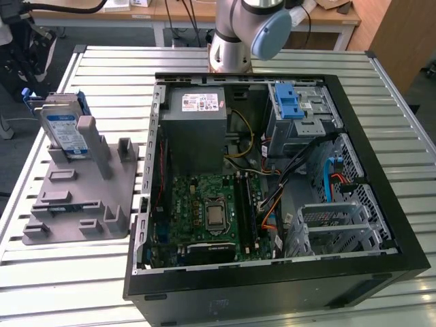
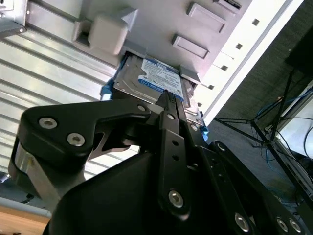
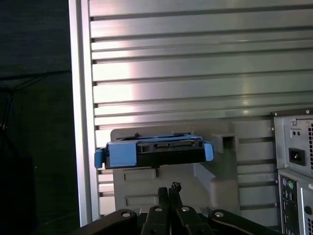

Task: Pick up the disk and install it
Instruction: 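Reach for the disk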

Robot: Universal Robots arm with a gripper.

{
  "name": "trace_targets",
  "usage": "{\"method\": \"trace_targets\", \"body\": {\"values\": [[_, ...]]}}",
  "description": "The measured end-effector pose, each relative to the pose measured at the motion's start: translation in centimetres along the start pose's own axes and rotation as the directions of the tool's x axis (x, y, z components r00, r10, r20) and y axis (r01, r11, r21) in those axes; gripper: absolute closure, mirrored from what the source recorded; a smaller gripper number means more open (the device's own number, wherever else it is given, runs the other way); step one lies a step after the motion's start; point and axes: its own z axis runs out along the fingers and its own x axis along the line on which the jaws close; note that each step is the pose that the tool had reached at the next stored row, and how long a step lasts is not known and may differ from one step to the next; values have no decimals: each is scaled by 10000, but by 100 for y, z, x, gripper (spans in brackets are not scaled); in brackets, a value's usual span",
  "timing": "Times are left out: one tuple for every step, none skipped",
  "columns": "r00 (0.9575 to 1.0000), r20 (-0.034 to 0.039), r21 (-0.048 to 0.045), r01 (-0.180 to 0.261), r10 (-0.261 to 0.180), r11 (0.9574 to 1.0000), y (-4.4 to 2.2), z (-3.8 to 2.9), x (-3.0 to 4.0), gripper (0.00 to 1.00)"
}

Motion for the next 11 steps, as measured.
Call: {"method": "trace_targets", "body": {"values": [[10000,0,0,0,0,10000,9,7,35,85],[10000,-2,-1,1,-1,10000,19,13,70,85],[10000,-3,0,1,-1,10000,30,18,104,85],[10000,-4,-1,1,-1,10000,39,21,129,85],[10000,-3,-1,0,0,10000,40,22,136,85],[10000,-4,-1,1,-1,10000,40,21,136,85],[10000,-5,0,1,-1,10000,40,21,137,85],[10000,-6,1,2,-2,10000,40,21,138,85],[10000,-5,0,1,-1,10000,39,21,145,85],[10000,-4,0,1,-1,10000,39,21,152,85],[10000,-4,-1,1,-1,10000,39,21,153,85]]}}
